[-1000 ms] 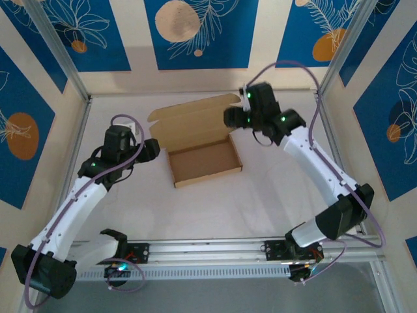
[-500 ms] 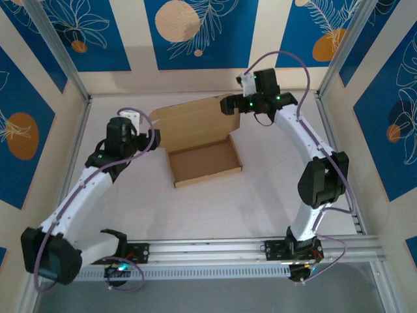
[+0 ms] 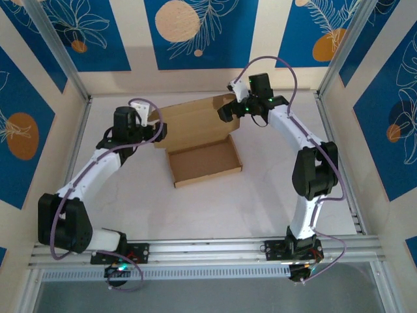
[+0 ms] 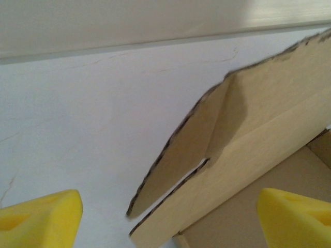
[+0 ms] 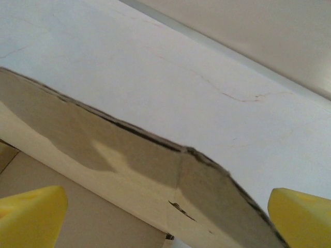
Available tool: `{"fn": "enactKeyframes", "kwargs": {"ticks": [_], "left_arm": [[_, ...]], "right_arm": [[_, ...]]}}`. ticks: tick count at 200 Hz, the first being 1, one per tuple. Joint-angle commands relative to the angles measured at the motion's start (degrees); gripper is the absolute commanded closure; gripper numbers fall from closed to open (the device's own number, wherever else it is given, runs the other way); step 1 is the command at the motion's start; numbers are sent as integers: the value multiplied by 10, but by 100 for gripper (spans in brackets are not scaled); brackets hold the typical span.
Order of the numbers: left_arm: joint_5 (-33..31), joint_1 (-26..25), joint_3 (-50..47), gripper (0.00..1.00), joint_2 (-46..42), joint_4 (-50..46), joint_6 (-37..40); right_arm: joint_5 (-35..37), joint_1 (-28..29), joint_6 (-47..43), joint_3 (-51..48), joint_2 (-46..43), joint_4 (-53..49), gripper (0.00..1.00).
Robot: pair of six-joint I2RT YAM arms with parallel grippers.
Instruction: Fold the paper box
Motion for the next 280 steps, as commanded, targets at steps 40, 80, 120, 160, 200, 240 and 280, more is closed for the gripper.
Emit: {"fn": "enactKeyframes", "kwargs": {"ticks": [40,80,120,160,200,240,280], "left_arm": [[36,5,54,30,52,1,-8],[35,5,58,52,53,-10,-39],[41,2,42,64,43,-10,-75],[37,-6,22,65,31,0,-116],[55,-9,1,64,25,28,-174],[83,-14,-13,61,24,60,-226],[98,-20,-14,52,16,63,-262]], "right_arm": [[-14,-1,11,18,13,-31,15],[40,15,59,1,-22,-37,35],[77,42,95,-42,-58,-26,42],[133,71,151,-72,-66,-15,51],[170,81,249,-98,-78,-7,52],[139,87,284,-113,-91,1,53],[135,91,331,-124,-106,8,58]]}}
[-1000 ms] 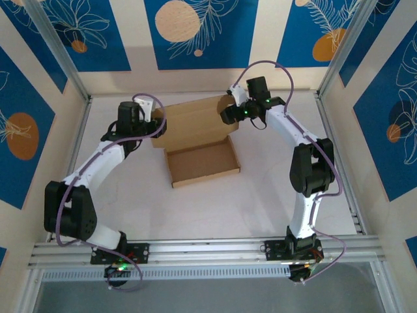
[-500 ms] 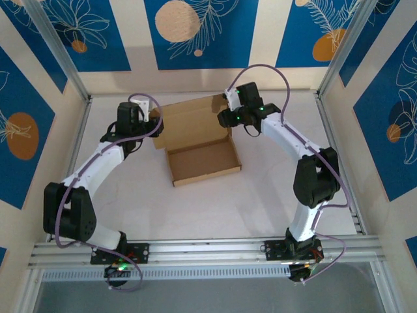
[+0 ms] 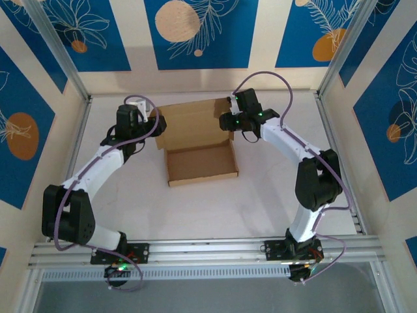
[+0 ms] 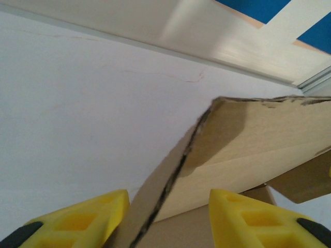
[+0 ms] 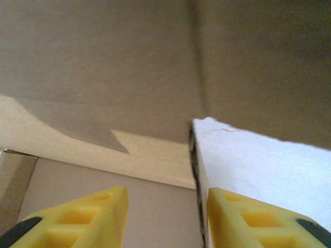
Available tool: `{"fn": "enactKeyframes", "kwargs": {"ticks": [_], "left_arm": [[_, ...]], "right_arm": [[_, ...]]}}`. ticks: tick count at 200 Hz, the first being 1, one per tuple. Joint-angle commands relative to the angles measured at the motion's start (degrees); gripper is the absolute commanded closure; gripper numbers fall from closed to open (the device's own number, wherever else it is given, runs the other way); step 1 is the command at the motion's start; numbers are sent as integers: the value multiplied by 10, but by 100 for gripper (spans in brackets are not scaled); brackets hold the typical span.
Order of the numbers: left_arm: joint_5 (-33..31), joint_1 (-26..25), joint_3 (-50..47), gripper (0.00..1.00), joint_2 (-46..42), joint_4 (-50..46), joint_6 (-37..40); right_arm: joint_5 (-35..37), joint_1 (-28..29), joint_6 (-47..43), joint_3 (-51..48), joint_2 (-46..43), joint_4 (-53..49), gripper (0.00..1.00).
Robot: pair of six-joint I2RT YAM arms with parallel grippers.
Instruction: Fold the paper box
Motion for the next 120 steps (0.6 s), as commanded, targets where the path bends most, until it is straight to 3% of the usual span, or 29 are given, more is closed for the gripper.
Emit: {"fn": "enactKeyframes", "kwargs": {"ticks": [1,59,120], "left_arm": [[33,-12,-14,52,-14,6,-38],[35,-27,-47,50,-15,54,-85],[20,-46,-117,54,-59,108,-113]], "right_arm": [[-18,12,48,-9,-27,13,58],[-16,43,76,-37,-39,50,62],[16,60,79,-187,-117,166,65]]}}
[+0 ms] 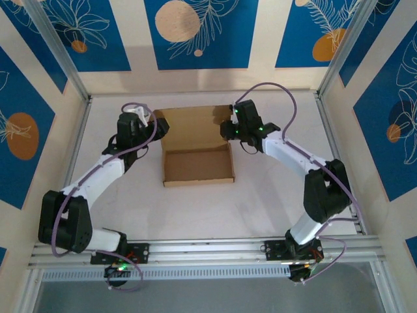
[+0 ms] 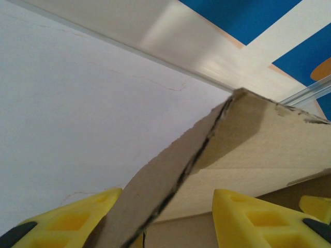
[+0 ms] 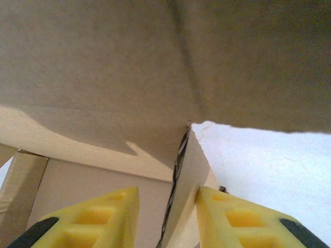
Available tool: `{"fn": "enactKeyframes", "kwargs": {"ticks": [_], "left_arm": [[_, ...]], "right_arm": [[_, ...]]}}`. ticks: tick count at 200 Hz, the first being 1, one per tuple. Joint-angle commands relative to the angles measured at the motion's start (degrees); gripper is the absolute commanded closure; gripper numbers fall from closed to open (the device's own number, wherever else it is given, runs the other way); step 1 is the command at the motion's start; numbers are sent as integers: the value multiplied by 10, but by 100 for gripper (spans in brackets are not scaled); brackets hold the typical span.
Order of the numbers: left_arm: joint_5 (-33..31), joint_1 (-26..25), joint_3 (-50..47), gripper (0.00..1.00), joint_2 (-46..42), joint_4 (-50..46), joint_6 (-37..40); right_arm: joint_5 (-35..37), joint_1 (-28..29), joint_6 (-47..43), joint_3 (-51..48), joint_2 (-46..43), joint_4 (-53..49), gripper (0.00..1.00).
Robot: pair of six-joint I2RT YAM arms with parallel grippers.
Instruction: Fold the paper box
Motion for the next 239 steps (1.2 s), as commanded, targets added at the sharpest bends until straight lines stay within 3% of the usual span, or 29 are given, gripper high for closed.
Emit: {"fn": "enactKeyframes", "kwargs": {"ticks": [1,86,158,221,239], "left_arm": [[28,-29,-35,54,-20,13,-23],[8,-64,-151,54,-86,87,-48],[-4,-75,-205,55,-142,72,-32],[-52,-90,-264,58,-198,48,1],[-68,-94,-273,59,-215,31,7]], "right_arm": [[-23,24,14,-52,-37,69,66],[58,76,39,-176,-111,160,69],[87,106,42,-258,-157,208,68],[89,119,26,-346,-173,283,67],[82,121,19,-363,-187,293,62]]}}
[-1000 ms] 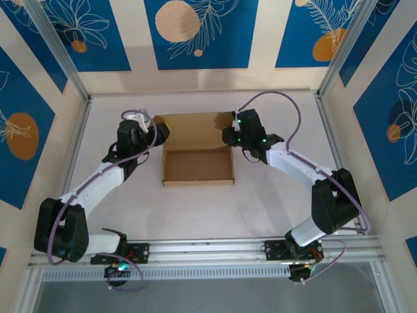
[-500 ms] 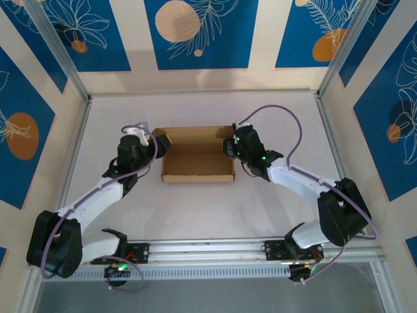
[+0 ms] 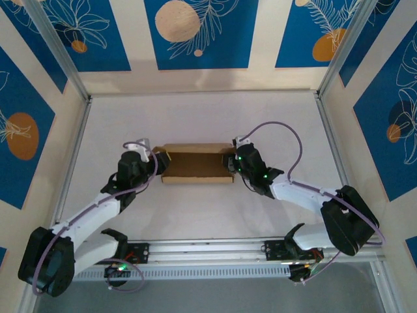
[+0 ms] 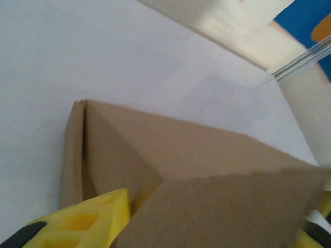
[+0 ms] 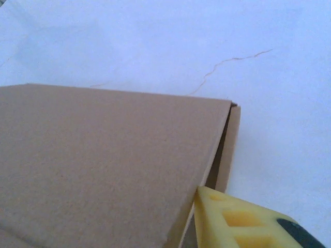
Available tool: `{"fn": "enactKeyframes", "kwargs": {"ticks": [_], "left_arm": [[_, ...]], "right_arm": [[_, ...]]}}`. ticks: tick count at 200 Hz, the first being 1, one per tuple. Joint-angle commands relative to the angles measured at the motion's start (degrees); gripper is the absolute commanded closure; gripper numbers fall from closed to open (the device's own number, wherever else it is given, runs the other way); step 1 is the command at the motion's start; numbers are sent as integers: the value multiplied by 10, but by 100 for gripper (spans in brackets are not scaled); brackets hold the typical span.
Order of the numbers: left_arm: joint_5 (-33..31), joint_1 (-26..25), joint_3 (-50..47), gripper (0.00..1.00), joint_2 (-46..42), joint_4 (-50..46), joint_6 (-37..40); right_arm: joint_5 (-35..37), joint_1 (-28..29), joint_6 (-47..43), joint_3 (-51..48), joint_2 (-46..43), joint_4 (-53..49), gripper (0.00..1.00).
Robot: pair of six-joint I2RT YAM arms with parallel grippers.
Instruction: Fold the paper box
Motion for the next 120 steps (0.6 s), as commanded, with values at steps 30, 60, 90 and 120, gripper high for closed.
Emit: {"fn": "enactKeyframes", "kwargs": {"ticks": [30,60,90,120], "left_arm": [[-37,-25,-25,62,-56,-67,39],[-59,-28,-39,62,-80,-80,46],[-60,-31,-37,62,-70,-80,54],[-61,-32,-26,62,-61,-87,59]], "right_arm": [[-59,17,-27,-43,-61,39,37],[-92,18,-27,-48,-99,26,21],[-121,20,-21,-61,-148,8,13],[-163,22,-30,-70,-231,-48,14]]}}
